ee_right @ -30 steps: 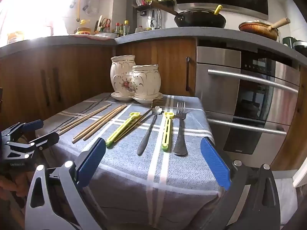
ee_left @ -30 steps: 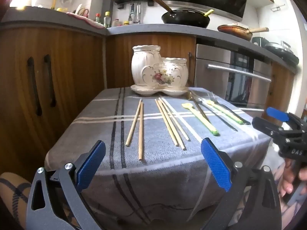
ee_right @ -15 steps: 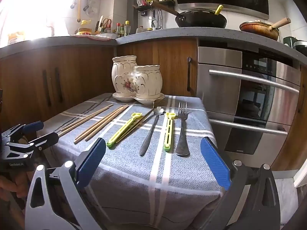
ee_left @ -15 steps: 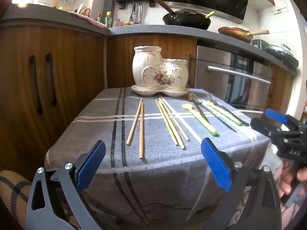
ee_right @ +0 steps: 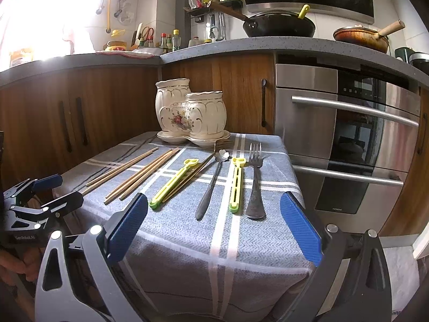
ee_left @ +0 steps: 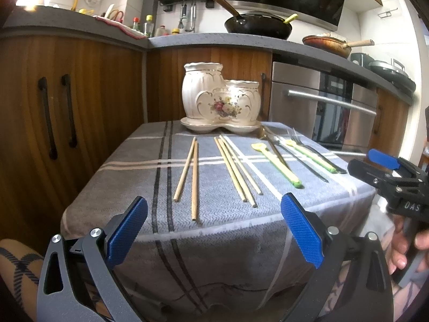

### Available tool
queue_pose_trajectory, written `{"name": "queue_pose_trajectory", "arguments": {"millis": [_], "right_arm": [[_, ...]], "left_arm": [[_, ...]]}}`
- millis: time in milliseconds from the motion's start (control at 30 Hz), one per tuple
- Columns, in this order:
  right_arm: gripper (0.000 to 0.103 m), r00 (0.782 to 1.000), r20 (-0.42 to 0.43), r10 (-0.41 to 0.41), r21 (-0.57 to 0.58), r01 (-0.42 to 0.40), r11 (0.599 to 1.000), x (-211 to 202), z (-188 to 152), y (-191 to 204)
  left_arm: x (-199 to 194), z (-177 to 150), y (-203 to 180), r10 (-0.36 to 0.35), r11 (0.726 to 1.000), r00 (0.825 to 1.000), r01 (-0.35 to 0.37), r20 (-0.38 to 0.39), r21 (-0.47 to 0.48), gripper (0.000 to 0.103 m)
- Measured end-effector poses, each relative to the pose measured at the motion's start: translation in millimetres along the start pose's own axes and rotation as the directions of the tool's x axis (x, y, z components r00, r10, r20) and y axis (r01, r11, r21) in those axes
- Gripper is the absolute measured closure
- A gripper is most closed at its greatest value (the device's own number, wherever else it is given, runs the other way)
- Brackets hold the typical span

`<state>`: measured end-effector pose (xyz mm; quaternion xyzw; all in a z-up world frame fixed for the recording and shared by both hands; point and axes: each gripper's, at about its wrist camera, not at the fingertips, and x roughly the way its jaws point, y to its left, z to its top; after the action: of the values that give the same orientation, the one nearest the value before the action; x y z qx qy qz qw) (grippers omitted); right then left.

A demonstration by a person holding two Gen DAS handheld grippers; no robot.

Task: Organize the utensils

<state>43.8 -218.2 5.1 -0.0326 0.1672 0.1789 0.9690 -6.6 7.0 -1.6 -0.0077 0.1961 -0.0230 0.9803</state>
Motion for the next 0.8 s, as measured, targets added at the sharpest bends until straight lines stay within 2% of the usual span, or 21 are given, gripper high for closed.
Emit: {"name": "queue_pose_trajectory", "arguments": {"millis": [800], "right_arm": [[0.006, 1.0, -0.002, 0.002, 0.002, -0.002, 1.0, 2.4, 0.1, 1.0]], "left_arm": [[-4.7, -0.8, -7.0, -0.03, 1.0, 1.0, 0.03, 0.005, 0.009, 0.004]]}}
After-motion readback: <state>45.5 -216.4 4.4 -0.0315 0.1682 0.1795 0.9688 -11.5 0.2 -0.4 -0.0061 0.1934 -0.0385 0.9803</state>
